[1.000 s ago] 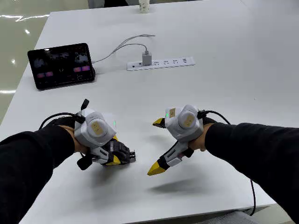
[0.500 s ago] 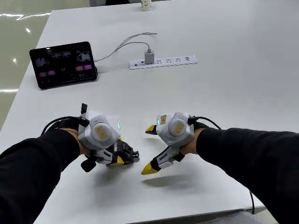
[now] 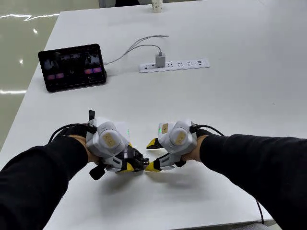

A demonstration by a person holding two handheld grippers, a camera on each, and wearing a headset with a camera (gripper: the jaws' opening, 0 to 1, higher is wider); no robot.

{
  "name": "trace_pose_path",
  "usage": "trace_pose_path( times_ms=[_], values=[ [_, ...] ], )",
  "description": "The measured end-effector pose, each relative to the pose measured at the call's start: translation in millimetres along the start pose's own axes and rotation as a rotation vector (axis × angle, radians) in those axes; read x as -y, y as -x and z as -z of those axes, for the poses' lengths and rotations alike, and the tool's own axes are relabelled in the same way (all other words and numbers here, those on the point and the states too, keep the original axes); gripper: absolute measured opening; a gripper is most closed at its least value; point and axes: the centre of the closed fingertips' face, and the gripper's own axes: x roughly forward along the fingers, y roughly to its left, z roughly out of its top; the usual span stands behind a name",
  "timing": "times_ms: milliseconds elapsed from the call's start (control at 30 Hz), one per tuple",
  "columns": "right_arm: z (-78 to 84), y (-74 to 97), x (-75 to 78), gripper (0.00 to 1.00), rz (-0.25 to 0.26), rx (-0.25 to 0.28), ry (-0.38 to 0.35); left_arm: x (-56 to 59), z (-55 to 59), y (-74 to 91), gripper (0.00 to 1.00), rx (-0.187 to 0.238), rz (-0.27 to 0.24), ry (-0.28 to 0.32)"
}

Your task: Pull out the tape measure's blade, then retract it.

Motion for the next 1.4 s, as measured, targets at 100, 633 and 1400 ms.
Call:
trace_pose_path(
  times_ms=[100,633,1400],
  values=[
    [2.1,-2.5,-3.2,0.24,-0.018,-0.016,0.028,-0.1,-0.1,-0.2,0.31,0.002,0.0,0.001],
    [6.4,-5.8,-11.2,0.11,-0.042,-0.06,0.098,0.2,-0.1,0.0,0.31,0.01,-0.006,0.004],
    [14.8,1.6,-8.7,0.1,-0.061,-0.059,0.021,-0.4,0.2,1.4,0.31,0.047,-0.004,0.027]
  ],
)
